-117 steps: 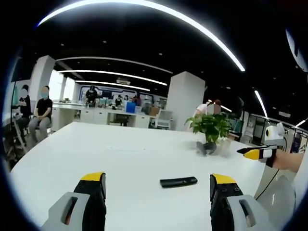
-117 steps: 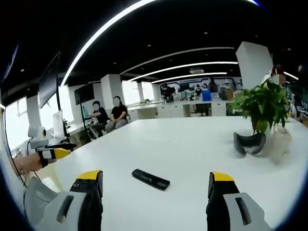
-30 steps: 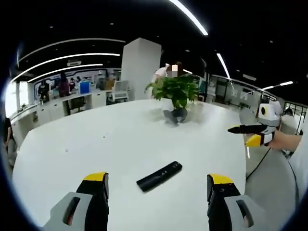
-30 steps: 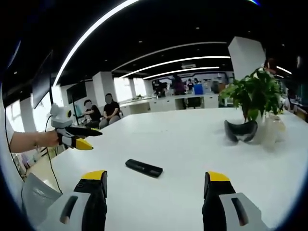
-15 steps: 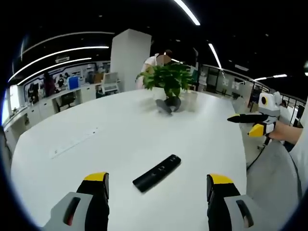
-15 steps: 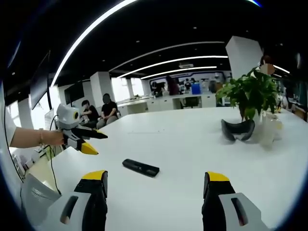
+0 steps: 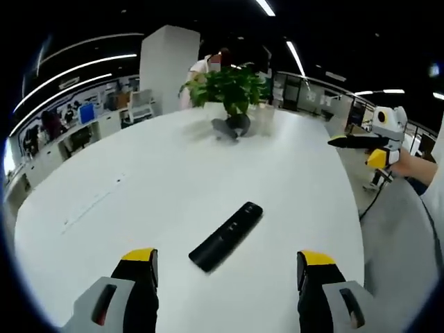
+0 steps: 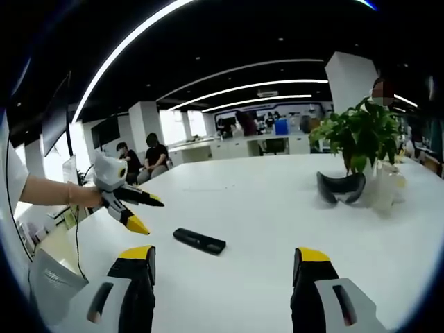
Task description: Press the specified remote control buttons in sequence, fully releasing each button before pressing the next.
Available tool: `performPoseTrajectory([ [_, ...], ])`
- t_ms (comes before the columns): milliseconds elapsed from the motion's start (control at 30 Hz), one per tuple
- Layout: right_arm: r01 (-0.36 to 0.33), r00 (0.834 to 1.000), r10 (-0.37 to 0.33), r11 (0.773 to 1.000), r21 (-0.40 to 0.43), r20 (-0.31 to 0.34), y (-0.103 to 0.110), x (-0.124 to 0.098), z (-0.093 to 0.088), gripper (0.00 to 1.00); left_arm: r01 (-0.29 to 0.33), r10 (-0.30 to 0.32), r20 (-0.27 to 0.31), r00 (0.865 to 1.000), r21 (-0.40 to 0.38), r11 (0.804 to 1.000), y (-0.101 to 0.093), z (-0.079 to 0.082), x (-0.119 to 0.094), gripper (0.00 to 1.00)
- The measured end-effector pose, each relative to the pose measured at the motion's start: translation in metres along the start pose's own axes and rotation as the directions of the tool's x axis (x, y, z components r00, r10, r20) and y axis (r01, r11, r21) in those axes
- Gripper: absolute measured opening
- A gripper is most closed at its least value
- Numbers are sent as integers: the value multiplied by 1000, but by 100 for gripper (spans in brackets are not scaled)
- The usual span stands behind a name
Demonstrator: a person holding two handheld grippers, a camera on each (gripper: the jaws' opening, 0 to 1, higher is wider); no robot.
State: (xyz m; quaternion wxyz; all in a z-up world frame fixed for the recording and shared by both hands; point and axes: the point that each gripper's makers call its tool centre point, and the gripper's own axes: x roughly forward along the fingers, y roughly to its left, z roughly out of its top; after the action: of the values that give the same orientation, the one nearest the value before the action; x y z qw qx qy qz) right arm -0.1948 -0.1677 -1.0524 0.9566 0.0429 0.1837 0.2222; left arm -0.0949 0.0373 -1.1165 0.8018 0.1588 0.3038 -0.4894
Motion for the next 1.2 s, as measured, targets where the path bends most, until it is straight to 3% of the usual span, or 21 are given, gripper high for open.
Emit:
performPoseTrajectory([
  [133, -3, 1000, 3, 1000, 7, 5, -2, 1, 0, 78, 31, -31, -16, 999, 21, 999, -1, -1, 11, 85],
  [467, -8, 999, 8, 1000, -5, -38, -2, 0, -9, 76, 81, -67, -127, 990, 114, 990, 3, -14, 35, 83],
  [600, 0, 999, -1, 1000, -31, -50, -1, -1, -10, 70, 125, -110, -139, 984, 104, 987, 1, -10, 41, 83],
  [867, -4, 998, 3, 1000, -16, -66, 1, 1, -12, 71, 182, -123, -265, 957, 212, 960, 9, -17, 57, 81],
  [1200, -2, 996, 1, 1000, -18, -86, -1, 2, -17, 71, 236, -124, -364, 923, 282, 930, 14, -24, 76, 73],
])
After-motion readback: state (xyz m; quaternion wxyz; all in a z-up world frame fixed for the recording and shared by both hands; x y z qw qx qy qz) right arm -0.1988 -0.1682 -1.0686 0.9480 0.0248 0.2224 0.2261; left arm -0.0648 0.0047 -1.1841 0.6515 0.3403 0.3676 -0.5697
